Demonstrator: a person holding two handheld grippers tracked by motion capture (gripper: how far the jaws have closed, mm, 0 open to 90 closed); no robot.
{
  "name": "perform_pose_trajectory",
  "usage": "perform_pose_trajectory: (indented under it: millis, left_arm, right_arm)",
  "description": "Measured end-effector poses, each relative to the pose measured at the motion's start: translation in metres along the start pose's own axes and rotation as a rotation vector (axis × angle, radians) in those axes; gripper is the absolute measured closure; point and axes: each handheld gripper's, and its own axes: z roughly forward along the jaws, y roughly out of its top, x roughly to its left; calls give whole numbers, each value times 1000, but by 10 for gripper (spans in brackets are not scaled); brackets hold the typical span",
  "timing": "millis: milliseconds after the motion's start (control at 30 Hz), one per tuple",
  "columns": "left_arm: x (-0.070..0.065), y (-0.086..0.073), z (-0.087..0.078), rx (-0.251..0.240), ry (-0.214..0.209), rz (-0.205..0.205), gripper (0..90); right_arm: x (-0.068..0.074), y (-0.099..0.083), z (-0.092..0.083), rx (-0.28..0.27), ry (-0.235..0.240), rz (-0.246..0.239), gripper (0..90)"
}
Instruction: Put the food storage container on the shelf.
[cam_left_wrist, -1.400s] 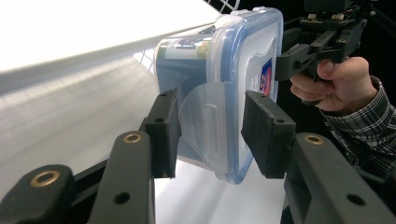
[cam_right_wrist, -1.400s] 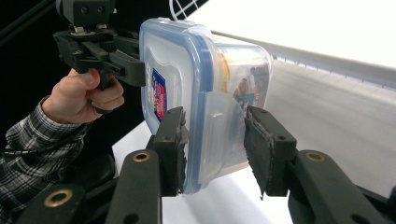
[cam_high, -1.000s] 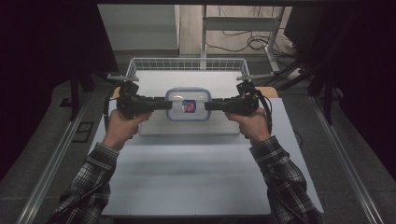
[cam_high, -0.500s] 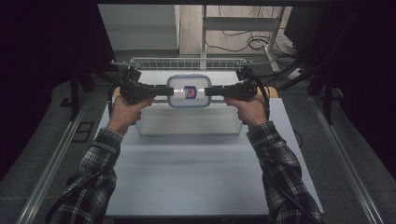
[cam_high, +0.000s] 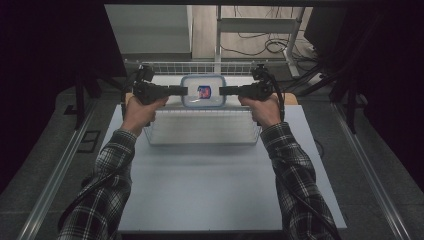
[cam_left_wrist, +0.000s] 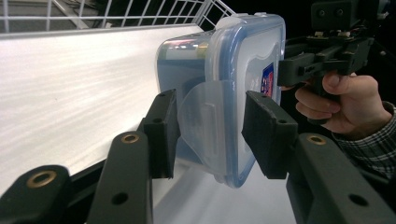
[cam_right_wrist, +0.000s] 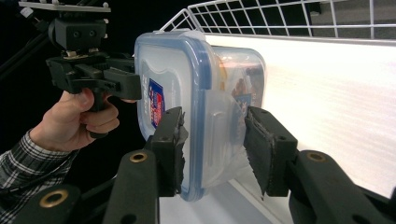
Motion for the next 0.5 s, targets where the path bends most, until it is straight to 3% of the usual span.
perform_pose_trajectory:
  millis: [167,233,500]
  left_arm:
    - [-4,1,4,6,53,37,510]
    - [-6,0,6,17,83,43,512]
    - [-4,-3,10,40,104,55,537]
  right_arm:
    - [1,2,4,15,-36,-18,555]
    - [4,3,6,24,-70,-42,551]
    - [4,9,8,18,-118,-52,524]
